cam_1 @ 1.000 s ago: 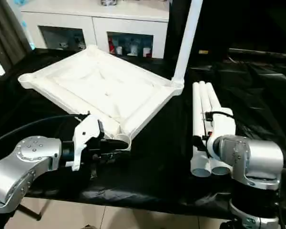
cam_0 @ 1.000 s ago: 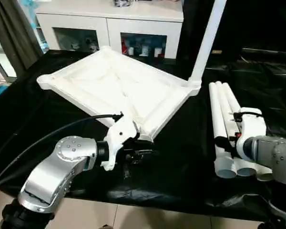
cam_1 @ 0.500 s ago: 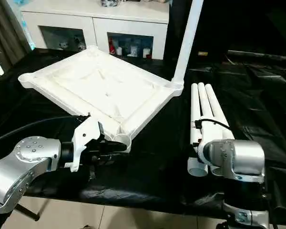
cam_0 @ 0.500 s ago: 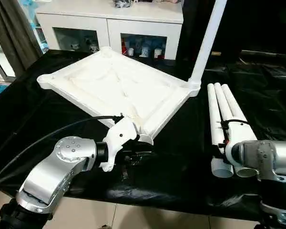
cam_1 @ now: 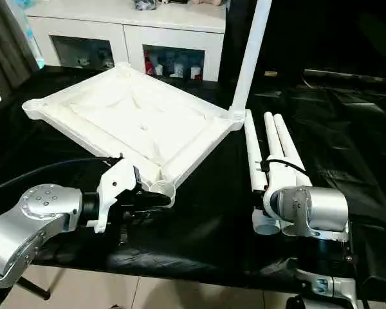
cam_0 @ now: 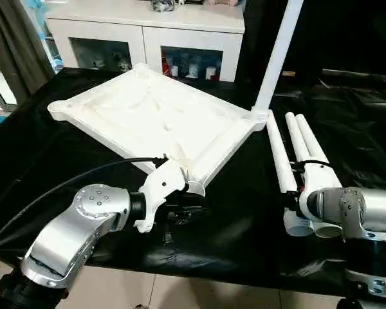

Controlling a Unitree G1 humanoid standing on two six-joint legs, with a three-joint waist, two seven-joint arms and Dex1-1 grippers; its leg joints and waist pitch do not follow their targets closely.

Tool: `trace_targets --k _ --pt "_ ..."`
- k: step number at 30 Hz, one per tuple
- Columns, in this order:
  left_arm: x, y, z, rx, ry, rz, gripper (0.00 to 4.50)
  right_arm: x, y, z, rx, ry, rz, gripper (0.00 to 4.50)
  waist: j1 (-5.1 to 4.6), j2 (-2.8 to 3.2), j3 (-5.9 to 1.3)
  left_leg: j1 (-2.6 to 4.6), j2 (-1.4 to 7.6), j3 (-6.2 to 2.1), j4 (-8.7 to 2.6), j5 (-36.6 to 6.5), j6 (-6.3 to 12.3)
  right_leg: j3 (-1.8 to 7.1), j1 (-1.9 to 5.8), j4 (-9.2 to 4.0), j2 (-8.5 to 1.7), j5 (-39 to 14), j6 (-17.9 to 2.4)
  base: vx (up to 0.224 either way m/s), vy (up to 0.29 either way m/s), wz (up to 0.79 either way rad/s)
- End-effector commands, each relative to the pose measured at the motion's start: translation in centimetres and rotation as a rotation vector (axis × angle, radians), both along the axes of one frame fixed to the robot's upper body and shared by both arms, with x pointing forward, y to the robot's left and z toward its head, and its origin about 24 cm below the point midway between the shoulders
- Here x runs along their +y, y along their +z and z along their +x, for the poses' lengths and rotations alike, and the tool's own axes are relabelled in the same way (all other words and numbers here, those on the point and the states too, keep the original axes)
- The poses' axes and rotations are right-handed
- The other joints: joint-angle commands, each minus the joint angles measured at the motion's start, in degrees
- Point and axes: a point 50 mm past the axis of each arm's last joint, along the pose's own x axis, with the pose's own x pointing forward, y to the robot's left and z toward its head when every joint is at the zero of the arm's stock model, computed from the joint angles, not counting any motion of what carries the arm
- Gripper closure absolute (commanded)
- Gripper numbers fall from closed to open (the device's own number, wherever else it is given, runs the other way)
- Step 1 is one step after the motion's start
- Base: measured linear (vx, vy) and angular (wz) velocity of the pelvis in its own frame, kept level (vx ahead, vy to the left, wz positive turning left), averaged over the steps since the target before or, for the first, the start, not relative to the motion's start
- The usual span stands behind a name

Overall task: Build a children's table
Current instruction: Pick table leg

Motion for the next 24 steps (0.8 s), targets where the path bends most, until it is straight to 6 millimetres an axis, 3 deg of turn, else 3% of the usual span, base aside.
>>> trace_targets --k 1,11,17,18,19,20,24 --pt "-0.2 0.6 0.2 -0.022 0.001 -0.01 2.87 -0.3 -0.3 0.1 0.0 -0.024 -0.003 2.53 0.04 -0.1 -3.16 0.75 2.33 -0.92 -3.98 -11.1 -3.15 2.97 2.32 -4.9 -3.34 -17.9 -5.9 0.0 0.0 0.0" --pt "0.3 0.8 1.2 -0.05 0.062 -0.017 1.99 0.0 0.2 0.4 -0.094 -0.102 0.019 2.55 -0.17 0.12 -3.24 0.86 2.17 -0.96 -4.06 -13.1 -3.8 2.93 2.04 -5.16 -3.14 -18.9 -5.0 0.0 0.0 0.0" --pt "0.4 1.0 2.3 -0.067 0.14 -0.049 1.61 -0.1 0.8 0.4 -0.17 -0.173 0.038 2.55 -0.18 0.25 -3.42 0.62 2.18 -0.97 -4.09 -11.4 -3.84 2.97 2.31 -4.69 -3.1 -14.8 -5.6 0.0 0.0 0.0" --pt "0.5 1.3 2.9 -0.076 0.186 -0.082 1.56 -0.3 1.6 0.7 -0.267 -0.225 0.037 2.55 -0.12 0.07 -3.56 0.65 2.18 -1.01 -4.03 -11.0 -3.82 2.9 2.43 -4.58 -3.12 -14.3 -5.8 0.0 0.0 0.0" --pt "0.5 1.6 3.7 -0.093 0.253 -0.124 1.39 -0.4 2.8 1.0 -0.425 -0.256 0.069 2.55 0.04 0.28 -3.55 0.63 2.24 -0.67 -3.86 -11.5 -3.56 3.11 2.0 -4.94 -3.45 -14.3 -5.6 0.0 0.0 0.0" --pt "0.5 1.6 3.7 -0.093 0.253 -0.124 1.27 -0.4 2.8 1.0 -0.425 -0.256 0.069 2.55 0.16 0.02 -3.73 0.67 2.25 -1.04 -3.98 -11.0 -3.44 2.83 2.55 -4.62 -3.36 -14.1 -5.8 0.0 0.0 0.0" --pt "0.4 2.0 4.9 -0.103 0.346 -0.197 0.94 -0.9 4.7 1.0 -0.644 -0.3 0.09 2.55 -0.08 0.0 -3.46 0.43 2.22 -0.82 -4.01 -11.2 -2.55 2.94 2.4 -4.82 -3.32 -14.4 -5.3 0.0 0.0 0.0"
